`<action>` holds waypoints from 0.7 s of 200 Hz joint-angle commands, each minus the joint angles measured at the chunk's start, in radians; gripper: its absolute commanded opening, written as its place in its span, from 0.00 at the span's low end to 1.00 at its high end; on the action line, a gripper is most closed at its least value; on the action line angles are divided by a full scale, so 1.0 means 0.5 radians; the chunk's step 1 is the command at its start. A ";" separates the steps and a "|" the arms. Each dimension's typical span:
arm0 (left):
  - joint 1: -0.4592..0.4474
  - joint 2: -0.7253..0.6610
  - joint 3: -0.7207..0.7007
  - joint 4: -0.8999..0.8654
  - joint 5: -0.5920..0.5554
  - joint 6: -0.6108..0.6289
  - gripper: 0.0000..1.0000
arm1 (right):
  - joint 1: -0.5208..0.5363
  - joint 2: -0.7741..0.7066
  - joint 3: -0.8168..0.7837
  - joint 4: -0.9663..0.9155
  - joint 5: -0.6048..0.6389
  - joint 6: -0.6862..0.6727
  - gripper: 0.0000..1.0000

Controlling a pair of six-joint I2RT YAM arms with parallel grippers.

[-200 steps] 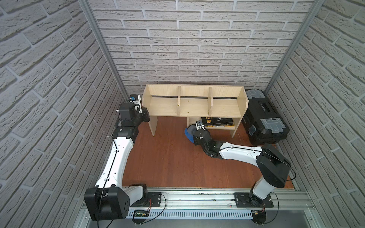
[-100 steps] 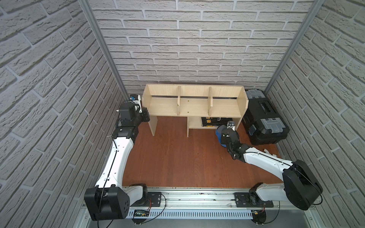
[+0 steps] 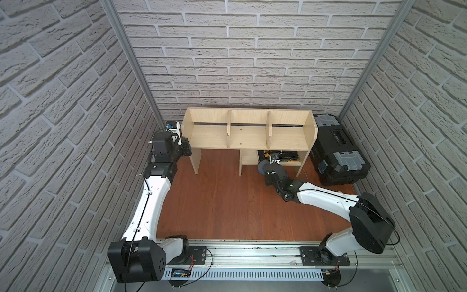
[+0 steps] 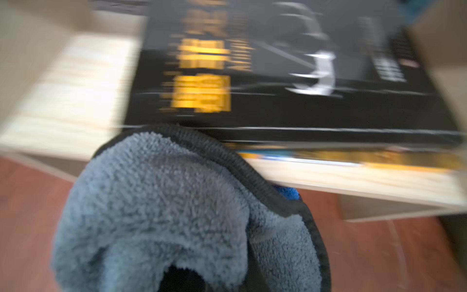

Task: Wipe the bookshelf clean with a cloth
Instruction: Wipe the dust from the shelf.

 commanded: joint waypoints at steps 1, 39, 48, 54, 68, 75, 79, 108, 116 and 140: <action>0.016 -0.069 -0.011 0.133 0.114 -0.107 0.00 | 0.114 0.119 0.183 0.083 0.000 0.051 0.03; 0.025 -0.067 -0.012 0.133 0.112 -0.118 0.00 | 0.217 0.236 0.404 0.044 -0.006 0.035 0.03; 0.034 -0.060 -0.009 0.136 0.130 -0.129 0.00 | 0.245 0.214 0.436 0.035 0.002 0.000 0.03; 0.038 -0.059 -0.009 0.138 0.136 -0.135 0.00 | 0.259 0.197 0.463 0.025 0.008 -0.012 0.03; 0.038 -0.064 -0.014 0.142 0.125 -0.135 0.00 | 0.277 0.160 0.545 -0.030 0.020 -0.050 0.03; 0.040 -0.059 -0.016 0.141 0.127 -0.134 0.00 | 0.277 0.146 0.587 -0.057 0.027 -0.066 0.03; 0.042 -0.055 -0.013 0.141 0.130 -0.138 0.00 | 0.281 0.135 0.610 -0.072 0.031 -0.073 0.03; 0.045 -0.057 -0.020 0.144 0.123 -0.138 0.00 | 0.277 0.065 0.658 -0.102 0.173 -0.101 0.03; 0.046 -0.057 -0.019 0.141 0.118 -0.137 0.00 | 0.268 0.038 0.643 -0.111 0.231 -0.116 0.03; 0.047 -0.064 -0.025 0.145 0.115 -0.136 0.00 | 0.183 -0.102 0.523 -0.156 0.345 -0.075 0.03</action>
